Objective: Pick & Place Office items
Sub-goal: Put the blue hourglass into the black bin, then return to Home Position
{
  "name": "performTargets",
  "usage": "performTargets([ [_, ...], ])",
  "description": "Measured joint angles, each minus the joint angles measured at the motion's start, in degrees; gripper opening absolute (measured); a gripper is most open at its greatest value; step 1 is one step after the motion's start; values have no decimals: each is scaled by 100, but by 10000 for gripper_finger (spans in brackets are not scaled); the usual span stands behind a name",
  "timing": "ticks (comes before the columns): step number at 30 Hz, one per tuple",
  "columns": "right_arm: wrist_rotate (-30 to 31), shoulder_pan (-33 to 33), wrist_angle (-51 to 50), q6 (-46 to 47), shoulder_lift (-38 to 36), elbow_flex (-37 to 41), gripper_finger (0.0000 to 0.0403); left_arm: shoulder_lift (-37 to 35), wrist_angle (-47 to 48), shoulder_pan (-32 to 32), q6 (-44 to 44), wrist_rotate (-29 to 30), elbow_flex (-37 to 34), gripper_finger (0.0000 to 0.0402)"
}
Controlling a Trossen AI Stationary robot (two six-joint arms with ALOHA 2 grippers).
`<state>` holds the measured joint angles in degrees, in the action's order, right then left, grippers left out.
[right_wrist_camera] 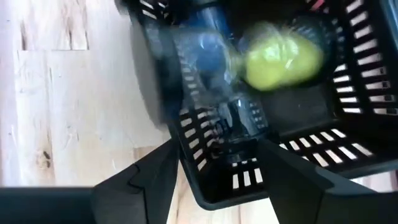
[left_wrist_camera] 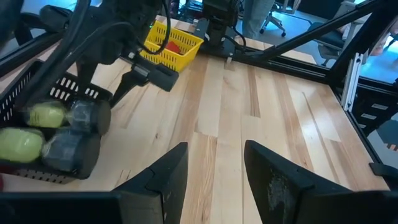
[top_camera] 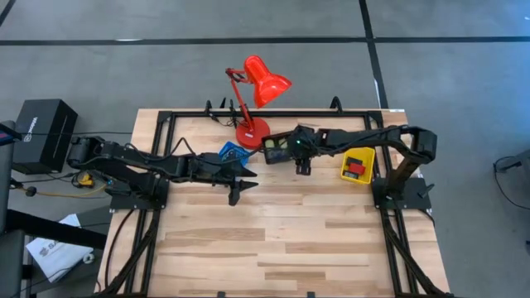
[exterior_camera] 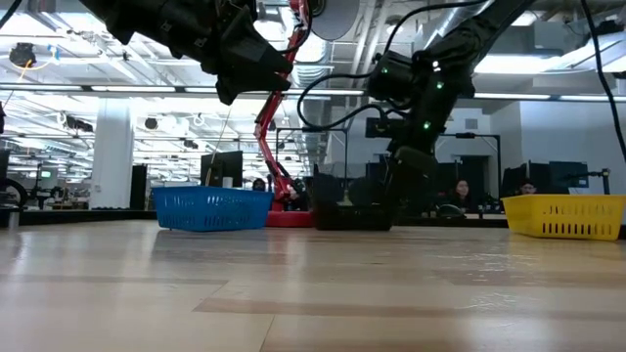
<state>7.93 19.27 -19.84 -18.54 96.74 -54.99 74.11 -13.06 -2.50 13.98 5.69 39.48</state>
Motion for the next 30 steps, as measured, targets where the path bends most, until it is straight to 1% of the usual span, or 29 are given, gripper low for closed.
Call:
performTargets([
  [4,-55,-66,-352,8,-181,-70,210,0,-3,0,0,0,0,153],
  [9,-56,-205,-964,96,-524,-566,198,0,-7,0,0,0,0,153],
  [13,-53,-355,-1436,469,-667,-1045,183,-1,2,-9,-1,-30,0,153],
  [16,-53,-467,-2068,826,-744,-1463,168,-118,17,-9,-2,-237,0,153],
  [19,-50,-574,-2776,1171,-755,-1907,146,-450,187,-9,-1,-315,-1,153],
  [22,-29,-672,-3346,1186,-773,-2148,111,-930,597,-9,-130,-315,-2,153],
  [25,-38,-717,-3434,1131,-872,-2132,62,-1481,1062,-9,-438,-256,-48,153],
  [28,-34,-813,-3420,1149,-1065,-2123,14,-2114,1057,-9,-475,18,-368,153],
  [30,-41,-879,-3434,1093,-1292,-2070,8,-2575,1065,-6,-474,297,-685,153],
])
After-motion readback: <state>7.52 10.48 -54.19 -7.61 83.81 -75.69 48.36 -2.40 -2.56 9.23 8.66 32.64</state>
